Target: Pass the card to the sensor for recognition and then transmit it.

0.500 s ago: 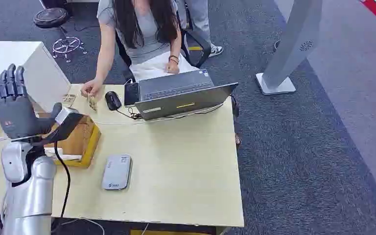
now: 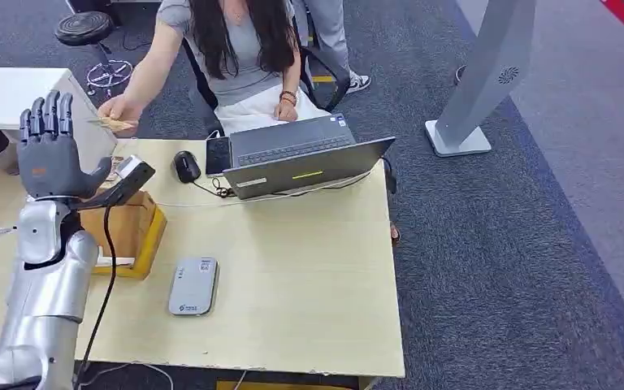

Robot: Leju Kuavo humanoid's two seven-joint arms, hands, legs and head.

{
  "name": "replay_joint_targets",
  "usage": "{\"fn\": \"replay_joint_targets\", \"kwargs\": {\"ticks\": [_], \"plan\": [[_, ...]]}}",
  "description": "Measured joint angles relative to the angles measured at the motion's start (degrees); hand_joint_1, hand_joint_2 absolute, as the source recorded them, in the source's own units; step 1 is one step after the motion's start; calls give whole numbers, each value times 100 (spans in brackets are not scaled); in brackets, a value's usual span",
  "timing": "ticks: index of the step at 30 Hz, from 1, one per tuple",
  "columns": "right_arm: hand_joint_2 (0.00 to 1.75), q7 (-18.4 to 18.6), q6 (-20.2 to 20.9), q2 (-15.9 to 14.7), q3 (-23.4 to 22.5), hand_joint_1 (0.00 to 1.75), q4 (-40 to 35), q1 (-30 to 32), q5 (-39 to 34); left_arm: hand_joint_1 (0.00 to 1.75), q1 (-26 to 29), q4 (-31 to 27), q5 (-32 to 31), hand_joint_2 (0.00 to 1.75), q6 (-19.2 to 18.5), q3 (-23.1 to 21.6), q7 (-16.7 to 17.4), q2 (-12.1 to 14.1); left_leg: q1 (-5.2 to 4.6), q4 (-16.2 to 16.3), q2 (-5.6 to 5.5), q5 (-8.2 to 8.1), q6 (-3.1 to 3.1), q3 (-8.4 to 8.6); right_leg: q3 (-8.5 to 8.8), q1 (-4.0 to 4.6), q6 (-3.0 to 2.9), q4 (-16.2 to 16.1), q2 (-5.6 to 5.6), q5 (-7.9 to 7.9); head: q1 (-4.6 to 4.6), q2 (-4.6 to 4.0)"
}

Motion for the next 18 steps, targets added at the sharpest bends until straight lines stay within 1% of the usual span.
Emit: {"fn": "replay_joint_targets", "kwargs": {"ticks": [10, 11, 12, 18], "plan": [[0, 0, 2, 0, 24, 0, 7, 2, 24, 0, -10, 206, -11, 175, -7, -42, 11, 52, 0, 0, -1, 0, 0, -3, -1, 0, 0, 0, -1, 0, 2, 0], [0, 0, 2, 0, 28, 0, 7, 3, 24, 58, -10, 210, -15, 175, -9, -44, 39, 57, 0, 0, -1, 0, 0, -4, -1, 0, 0, 0, -1, 0, 0, 0], [0, 0, 4, 0, 35, 0, 9, 3, 35, 175, -10, 219, -15, 175, -9, -50, 50, 70, 0, 0, -1, 0, 0, -4, -1, 0, 0, 0, -1, 0, 2, 0], [0, 13, 2, 2, 63, 0, 17, 4, 92, 175, 3, 234, -61, 175, -18, -66, 76, 92, 0, 0, -2, 0, 0, -5, -2, 0, 0, 0, -2, 0, 2, 0]]}}
